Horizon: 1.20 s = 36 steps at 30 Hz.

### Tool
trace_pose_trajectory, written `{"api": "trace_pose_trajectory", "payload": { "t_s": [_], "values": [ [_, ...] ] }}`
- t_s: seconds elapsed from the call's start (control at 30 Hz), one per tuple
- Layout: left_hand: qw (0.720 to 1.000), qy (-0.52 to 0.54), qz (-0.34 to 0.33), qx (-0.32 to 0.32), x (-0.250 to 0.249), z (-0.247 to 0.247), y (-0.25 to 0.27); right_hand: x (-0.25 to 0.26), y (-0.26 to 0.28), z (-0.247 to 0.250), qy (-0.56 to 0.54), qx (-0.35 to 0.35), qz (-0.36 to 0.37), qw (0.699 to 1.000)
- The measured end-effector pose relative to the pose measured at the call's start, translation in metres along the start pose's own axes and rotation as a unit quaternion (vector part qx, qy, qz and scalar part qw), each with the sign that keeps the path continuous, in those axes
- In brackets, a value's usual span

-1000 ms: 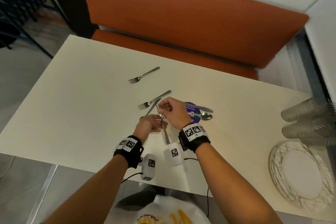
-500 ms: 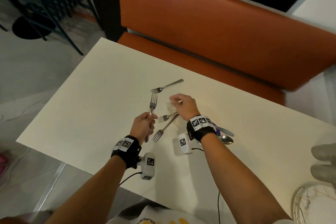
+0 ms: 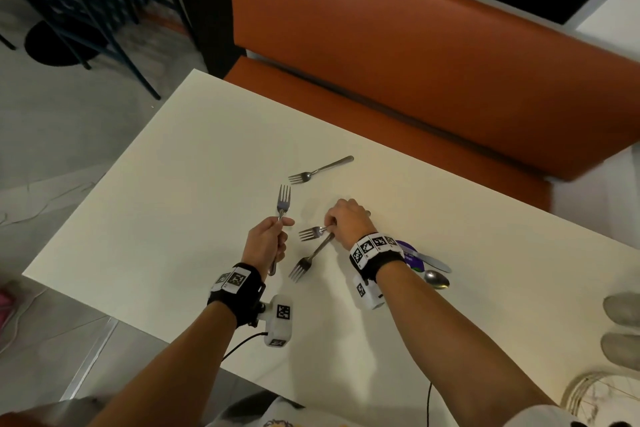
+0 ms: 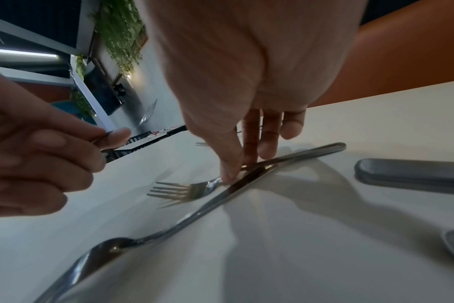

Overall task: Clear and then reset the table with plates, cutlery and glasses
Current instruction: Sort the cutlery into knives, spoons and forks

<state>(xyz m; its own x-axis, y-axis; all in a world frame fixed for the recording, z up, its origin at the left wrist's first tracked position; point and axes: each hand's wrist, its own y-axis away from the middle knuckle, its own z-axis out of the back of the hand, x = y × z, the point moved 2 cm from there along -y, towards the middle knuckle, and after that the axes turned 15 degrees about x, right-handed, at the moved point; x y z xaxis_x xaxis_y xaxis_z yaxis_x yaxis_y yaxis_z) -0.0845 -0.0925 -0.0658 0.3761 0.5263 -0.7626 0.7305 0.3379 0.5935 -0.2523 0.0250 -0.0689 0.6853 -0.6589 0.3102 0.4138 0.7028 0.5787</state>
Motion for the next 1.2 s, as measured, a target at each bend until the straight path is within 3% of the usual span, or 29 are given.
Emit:
{"api": "trace_pose_trajectory", "payload": {
  "t_s": [0.2, 0.37, 0.5, 0.63, 0.73, 0.93, 1.03, 1.2],
  "values": [
    [0.999, -0.019, -0.018, -0.028, 0.000, -0.001, 0.001, 0.000, 0.001, 0.005, -0.046, 0.012, 0.003, 0.999],
    [0.996, -0.041, -0.040, -0.065, -0.005, 0.000, 0.009, 0.001, 0.010, 0.030, -0.158, -0.068, -0.004, 0.985],
    [0.997, -0.026, -0.064, -0.034, -0.009, -0.011, 0.014, 0.023, 0.035, 0.052, -0.317, -0.133, 0.011, 0.939],
    [0.998, -0.014, -0.054, 0.023, -0.010, -0.027, 0.021, 0.045, 0.048, 0.035, -0.469, -0.103, 0.009, 0.877],
    [0.998, 0.004, -0.037, 0.047, -0.011, -0.038, 0.031, 0.055, 0.055, 0.017, -0.518, -0.081, 0.001, 0.852],
    [0.999, -0.026, -0.019, 0.023, -0.006, -0.039, 0.046, 0.058, 0.062, 0.018, -0.442, -0.114, -0.008, 0.890],
    [0.999, -0.025, -0.017, 0.036, -0.008, -0.039, 0.053, 0.055, 0.064, 0.026, -0.445, -0.162, -0.021, 0.881],
    [0.998, -0.004, -0.021, 0.061, -0.002, -0.038, 0.052, 0.059, 0.068, 0.027, -0.438, -0.177, -0.017, 0.881]
  ]
}}
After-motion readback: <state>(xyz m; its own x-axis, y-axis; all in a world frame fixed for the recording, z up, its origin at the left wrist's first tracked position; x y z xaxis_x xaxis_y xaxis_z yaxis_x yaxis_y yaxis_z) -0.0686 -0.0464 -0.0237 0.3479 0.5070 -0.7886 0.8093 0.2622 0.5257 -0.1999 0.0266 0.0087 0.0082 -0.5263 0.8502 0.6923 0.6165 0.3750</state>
